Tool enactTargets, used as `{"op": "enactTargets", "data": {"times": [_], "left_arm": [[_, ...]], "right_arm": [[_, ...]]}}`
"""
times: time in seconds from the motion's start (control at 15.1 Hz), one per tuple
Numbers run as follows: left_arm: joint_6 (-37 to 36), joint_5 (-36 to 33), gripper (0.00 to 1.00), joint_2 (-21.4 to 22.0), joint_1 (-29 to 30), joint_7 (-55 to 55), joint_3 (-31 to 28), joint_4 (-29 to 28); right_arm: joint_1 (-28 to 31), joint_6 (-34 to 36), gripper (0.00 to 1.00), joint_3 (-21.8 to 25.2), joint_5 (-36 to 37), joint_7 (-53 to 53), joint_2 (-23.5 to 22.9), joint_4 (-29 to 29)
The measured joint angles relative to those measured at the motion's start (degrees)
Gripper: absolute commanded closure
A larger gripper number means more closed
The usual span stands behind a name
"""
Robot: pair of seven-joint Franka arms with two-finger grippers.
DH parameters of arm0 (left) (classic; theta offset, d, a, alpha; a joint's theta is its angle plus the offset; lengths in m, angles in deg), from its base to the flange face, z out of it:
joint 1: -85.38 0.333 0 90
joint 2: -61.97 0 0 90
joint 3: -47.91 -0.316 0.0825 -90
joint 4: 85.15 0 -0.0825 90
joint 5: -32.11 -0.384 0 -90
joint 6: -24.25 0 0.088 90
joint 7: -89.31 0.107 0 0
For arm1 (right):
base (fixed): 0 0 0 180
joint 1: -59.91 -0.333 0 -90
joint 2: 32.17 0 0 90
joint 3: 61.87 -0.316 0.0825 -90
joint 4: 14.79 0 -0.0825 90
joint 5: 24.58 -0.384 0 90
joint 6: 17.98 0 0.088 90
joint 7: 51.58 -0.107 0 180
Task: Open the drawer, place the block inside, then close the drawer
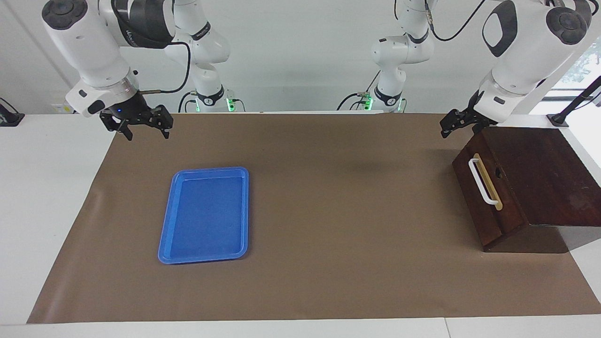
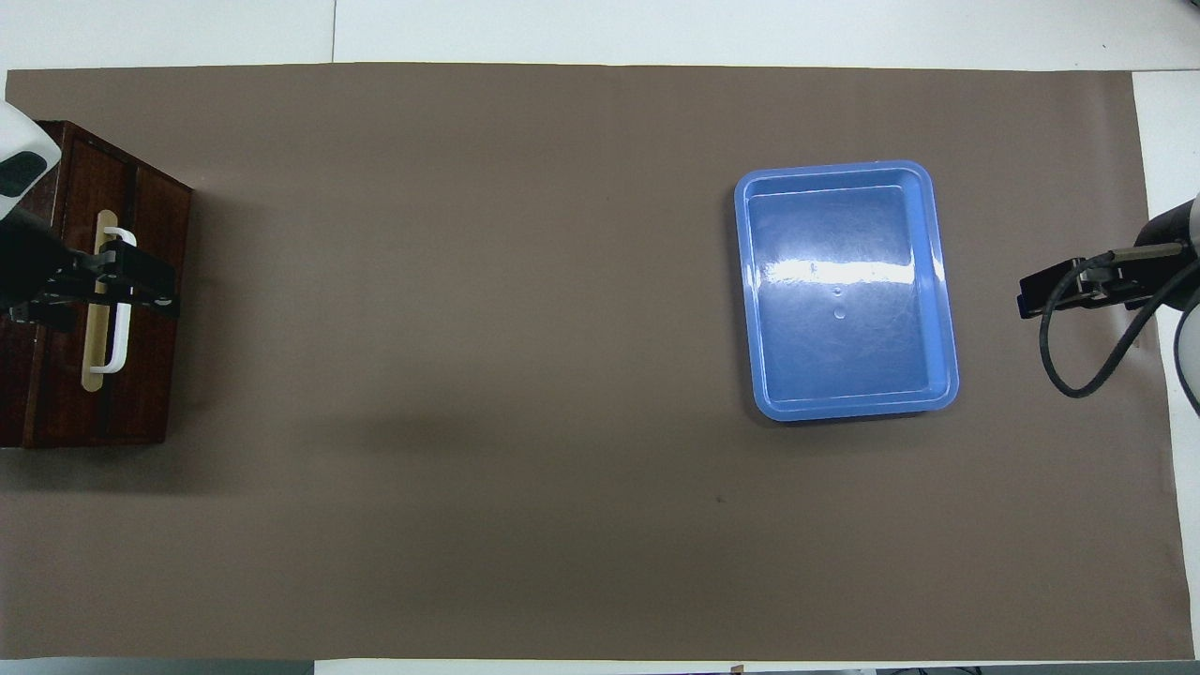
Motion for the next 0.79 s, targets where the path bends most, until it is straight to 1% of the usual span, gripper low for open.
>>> {"op": "enactTargets", "data": {"times": [0.79], "left_arm": [[0.0, 0.1, 0.00, 1.4, 0.0, 0.0, 0.0, -0.1]], "right_arm": [[0.0, 0.0, 0.00, 0.0, 0.0, 0.0, 0.0, 0.0]]}}
